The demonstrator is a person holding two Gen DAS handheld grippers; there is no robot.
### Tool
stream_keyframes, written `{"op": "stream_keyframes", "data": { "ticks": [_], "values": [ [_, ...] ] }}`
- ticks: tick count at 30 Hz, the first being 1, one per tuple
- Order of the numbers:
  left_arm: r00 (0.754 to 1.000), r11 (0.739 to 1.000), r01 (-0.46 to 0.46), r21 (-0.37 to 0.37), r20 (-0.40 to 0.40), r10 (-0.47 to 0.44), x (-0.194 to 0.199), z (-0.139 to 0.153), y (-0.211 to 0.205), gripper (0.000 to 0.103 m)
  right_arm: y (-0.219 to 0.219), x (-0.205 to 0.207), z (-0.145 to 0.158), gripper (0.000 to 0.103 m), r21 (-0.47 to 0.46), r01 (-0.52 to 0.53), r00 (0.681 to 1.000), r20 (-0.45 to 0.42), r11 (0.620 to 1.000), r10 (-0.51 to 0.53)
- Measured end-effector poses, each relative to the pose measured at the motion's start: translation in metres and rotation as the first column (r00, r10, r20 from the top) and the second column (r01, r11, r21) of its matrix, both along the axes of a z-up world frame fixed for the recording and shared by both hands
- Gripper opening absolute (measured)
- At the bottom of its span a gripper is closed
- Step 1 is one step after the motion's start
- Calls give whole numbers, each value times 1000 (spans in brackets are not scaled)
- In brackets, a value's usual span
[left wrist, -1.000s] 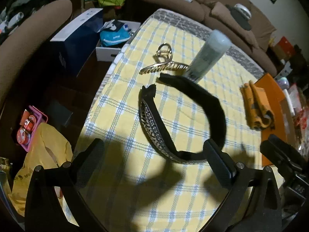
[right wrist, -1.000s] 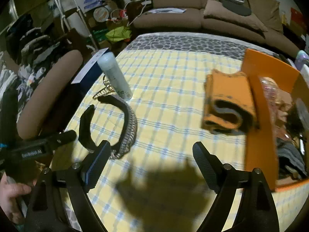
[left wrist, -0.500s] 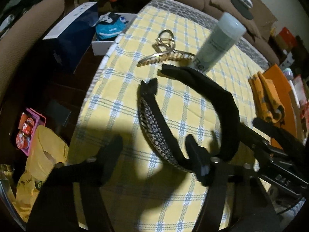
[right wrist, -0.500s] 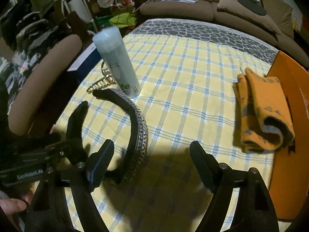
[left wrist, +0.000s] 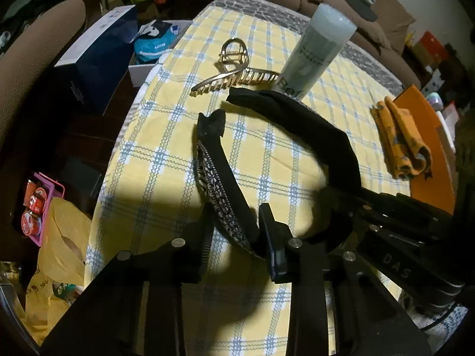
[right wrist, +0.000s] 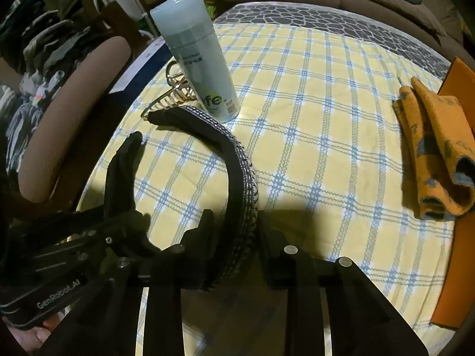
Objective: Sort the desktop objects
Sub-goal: 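Lift the headband with both tools and lower it into the orange box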
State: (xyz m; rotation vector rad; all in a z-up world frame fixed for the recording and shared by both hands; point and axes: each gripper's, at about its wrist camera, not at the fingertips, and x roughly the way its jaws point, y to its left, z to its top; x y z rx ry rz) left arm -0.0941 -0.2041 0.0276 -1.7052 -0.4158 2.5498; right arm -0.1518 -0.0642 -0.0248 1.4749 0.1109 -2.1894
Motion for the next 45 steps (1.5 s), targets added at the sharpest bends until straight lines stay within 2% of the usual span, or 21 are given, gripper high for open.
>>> {"op": "stream_keyframes", "data": {
  "ticks": [6, 13, 20, 27, 33, 39, 45],
  "values": [
    [998, 998, -8, 57, -67, 12, 19, 23, -1, 26, 14, 9, 17, 25, -31, 0, 1000, -11, 1000, 0],
    [991, 998, 34, 57, -130, -27, 28, 56, 26, 26, 43, 26, 49, 26, -35, 3, 998, -59, 999, -5],
    [982, 990, 121, 76, -153, -108, 25, 81, 86, 26, 101, 34, 87, 26, -57, 58, 992, -113, 997, -64],
    [962, 970, 230, 72, -164, -216, 12, 101, 171, 26, 182, 35, 117, 26, -51, 144, 977, -153, 988, -150],
    [940, 945, 322, 65, -143, -310, -8, 102, 256, 26, 263, 29, 125, 26, -43, 248, 954, -164, 968, -251],
    [913, 919, 395, 17, -115, -390, -27, 94, 328, 26, 326, 22, 119, 26, -31, 328, 930, -167, 944, -328],
    [901, 903, 429, -16, -63, -429, -40, 70, 368, 26, 361, 6, 97, 26, -20, 373, 918, -137, 928, -372]
  ]
}}
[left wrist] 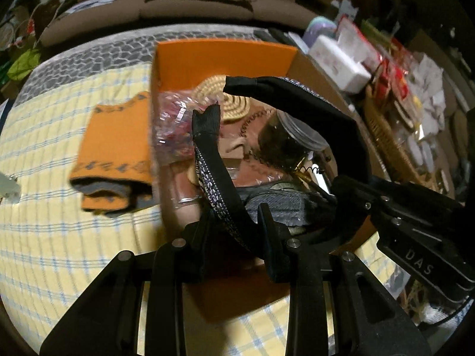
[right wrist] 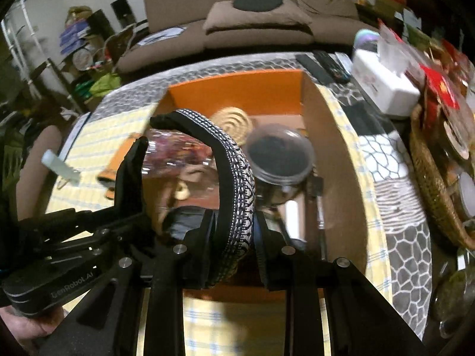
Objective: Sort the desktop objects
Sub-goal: 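Lift the headband with both tools and lower it into the orange box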
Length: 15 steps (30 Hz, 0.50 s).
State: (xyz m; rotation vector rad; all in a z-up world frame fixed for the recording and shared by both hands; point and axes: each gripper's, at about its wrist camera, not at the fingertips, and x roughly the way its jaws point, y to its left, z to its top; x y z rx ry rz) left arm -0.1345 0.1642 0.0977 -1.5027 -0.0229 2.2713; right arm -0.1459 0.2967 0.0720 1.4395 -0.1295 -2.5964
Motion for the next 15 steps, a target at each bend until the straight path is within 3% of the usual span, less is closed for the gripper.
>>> {"op": "stream_keyframes", "data": {
  "ticks": [3, 9, 12, 14, 15],
  "values": [
    [1000, 1000, 7, -8, 23, -7, -3, -11, 8, 26, 12, -7, -11, 26, -12, 6, 1000, 18, 1000, -6],
    [1000, 997, 24, -70, -4, -24, -3, -16, 15, 30, 12, -15, -25, 26, -5, -23, 999, 39, 1000, 24],
    [999, 995, 44, -90, -15, -46, -2, -15, 22, 46, 14, -18, -30, 26, -9, -21, 998, 54, 1000, 21],
    [999, 995, 38, -87, -29, -40, -2, -11, 23, 66, 18, -18, -32, 26, -4, -10, 998, 61, 1000, 10],
    [999, 996, 29, -83, -37, -32, -1, -8, 21, 68, 21, -18, -33, 26, -1, -6, 998, 64, 1000, 6]
  ]
}}
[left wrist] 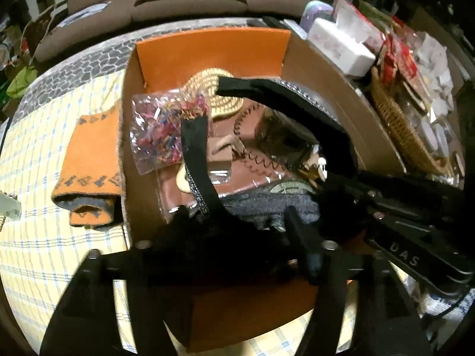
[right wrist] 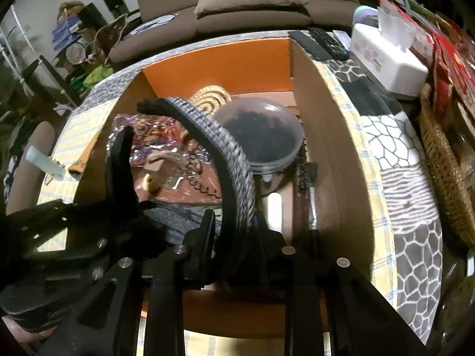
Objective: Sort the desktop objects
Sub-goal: 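Lift the headband with both tools and lower it into the orange box, then open both tools to release the headband and withdraw from the box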
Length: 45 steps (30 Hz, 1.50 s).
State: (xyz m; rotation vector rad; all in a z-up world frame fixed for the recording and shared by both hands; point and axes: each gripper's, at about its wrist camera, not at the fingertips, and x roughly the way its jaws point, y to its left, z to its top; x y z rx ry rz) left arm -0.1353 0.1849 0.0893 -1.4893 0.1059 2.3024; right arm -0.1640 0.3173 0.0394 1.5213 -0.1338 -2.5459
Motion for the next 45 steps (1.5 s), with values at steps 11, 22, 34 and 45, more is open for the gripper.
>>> {"op": "stream_keyframes", "data": {
  "ticks": [11, 22, 34, 45],
  "values": [
    [998, 996, -52, 74, -27, 54, -4, 27, -27, 69, -20, 3, 7, 25, -50, -73, 997, 8, 996, 74],
    [997, 994, -66, 90, -24, 69, 2, 33, -49, 69, -19, -16, -15, 27, -24, -6, 993, 114, 1000, 8],
    [997, 992, -80, 99, -7, 81, 19, 36, -68, 74, -15, 8, 31, 53, 24, 10, 1000, 12, 1000, -11],
    [991, 985, -129, 117, -30, 133, 48, 55, -107, 100, -52, 36, 57, 83, 88, -48, 998, -46, 995, 52]
  ]
}}
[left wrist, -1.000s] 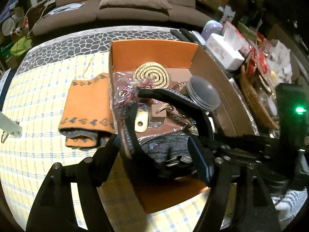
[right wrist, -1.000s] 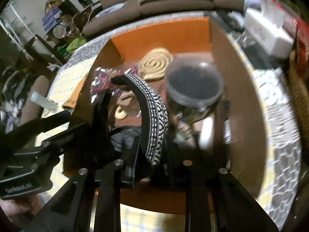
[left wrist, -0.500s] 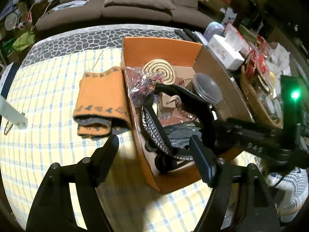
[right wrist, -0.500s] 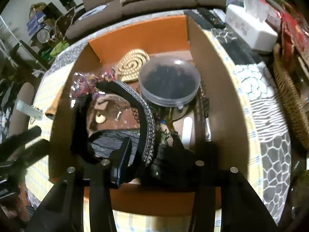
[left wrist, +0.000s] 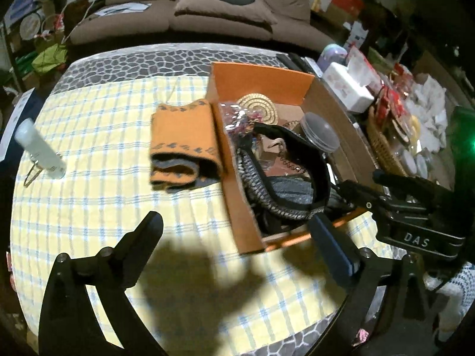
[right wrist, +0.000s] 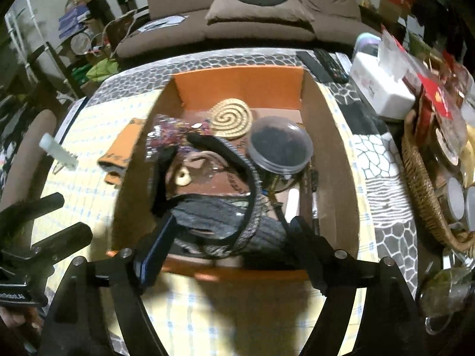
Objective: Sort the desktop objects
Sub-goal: 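Open both tools to release the headband and withdraw from the box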
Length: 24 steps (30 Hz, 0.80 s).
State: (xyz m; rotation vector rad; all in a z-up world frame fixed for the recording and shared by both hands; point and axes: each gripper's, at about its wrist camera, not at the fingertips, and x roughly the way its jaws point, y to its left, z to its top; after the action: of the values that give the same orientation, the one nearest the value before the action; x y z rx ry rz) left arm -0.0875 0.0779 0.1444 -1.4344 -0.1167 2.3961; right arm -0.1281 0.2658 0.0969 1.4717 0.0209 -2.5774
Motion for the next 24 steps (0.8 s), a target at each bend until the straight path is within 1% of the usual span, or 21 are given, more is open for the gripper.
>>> {"op": "stream_keyframes", "data": {
  "ticks": [5, 10, 15, 24],
  "values": [
    [999, 999, -35, 9, -3, 35, 12, 4, -32, 101, -28, 13, 7, 83, 14, -45, 999, -9, 999, 45],
    [995, 995, -99, -3, -5, 99, 20, 4, -80, 102, -64, 22, 14, 84, 17, -100, 995, -25, 995, 100],
    [983, 983, -183, 2, -1, 183, 24, 0, -140, 102, -102, 23, 15, 84, 6, -146, 989, -38, 989, 146],
    [951, 950, -310, -36, -7, 310, 24, -6, -243, 102, -175, 15, 5, 84, -24, -224, 974, -48, 974, 223]
  ]
}}
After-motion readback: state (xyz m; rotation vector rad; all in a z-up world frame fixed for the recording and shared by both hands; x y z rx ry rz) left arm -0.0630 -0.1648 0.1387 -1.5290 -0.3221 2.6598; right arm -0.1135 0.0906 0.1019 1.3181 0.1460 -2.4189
